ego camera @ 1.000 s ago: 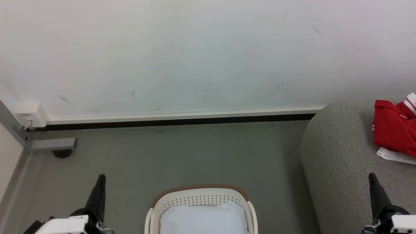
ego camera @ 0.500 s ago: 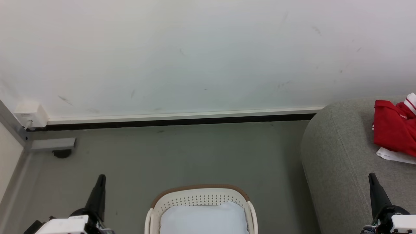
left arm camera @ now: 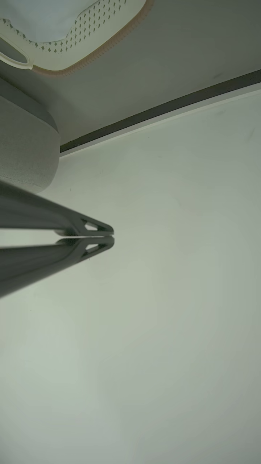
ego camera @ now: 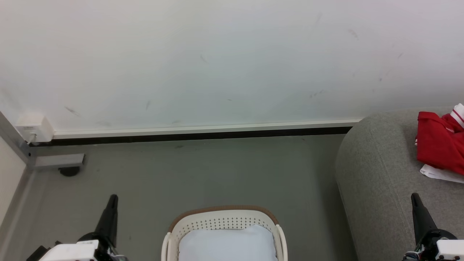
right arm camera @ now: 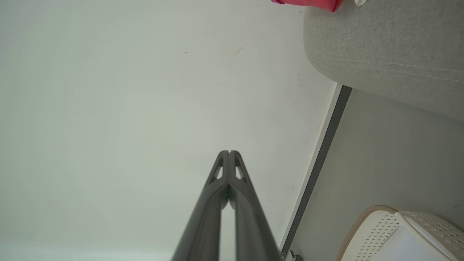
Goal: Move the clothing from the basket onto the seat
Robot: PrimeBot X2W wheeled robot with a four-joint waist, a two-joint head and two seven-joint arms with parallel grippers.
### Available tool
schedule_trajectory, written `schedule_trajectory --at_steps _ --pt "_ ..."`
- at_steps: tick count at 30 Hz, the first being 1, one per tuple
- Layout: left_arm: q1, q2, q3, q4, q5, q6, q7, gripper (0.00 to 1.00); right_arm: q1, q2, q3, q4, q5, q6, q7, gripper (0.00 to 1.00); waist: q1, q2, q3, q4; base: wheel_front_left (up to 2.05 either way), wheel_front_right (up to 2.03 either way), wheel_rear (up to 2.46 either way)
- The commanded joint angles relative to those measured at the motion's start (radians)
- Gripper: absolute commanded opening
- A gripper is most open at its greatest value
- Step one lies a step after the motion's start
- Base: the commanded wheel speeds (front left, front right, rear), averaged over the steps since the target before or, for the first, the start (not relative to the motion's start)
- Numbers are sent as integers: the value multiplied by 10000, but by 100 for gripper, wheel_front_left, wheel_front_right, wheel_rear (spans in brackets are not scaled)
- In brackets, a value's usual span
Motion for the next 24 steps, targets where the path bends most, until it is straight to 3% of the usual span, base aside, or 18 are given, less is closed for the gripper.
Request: schedule_trajectory --at_steps 1,24 --pt "-82 19 26 -30 -134 -42 37 0 -125 -68 -31 -47 21 -21 28 0 0 0 0 0 0 0 0" --pt "-82 19 25 -31 -135 -42 36 0 -125 -66 -30 -48 21 -21 28 0 0 0 0 0 0 0 0"
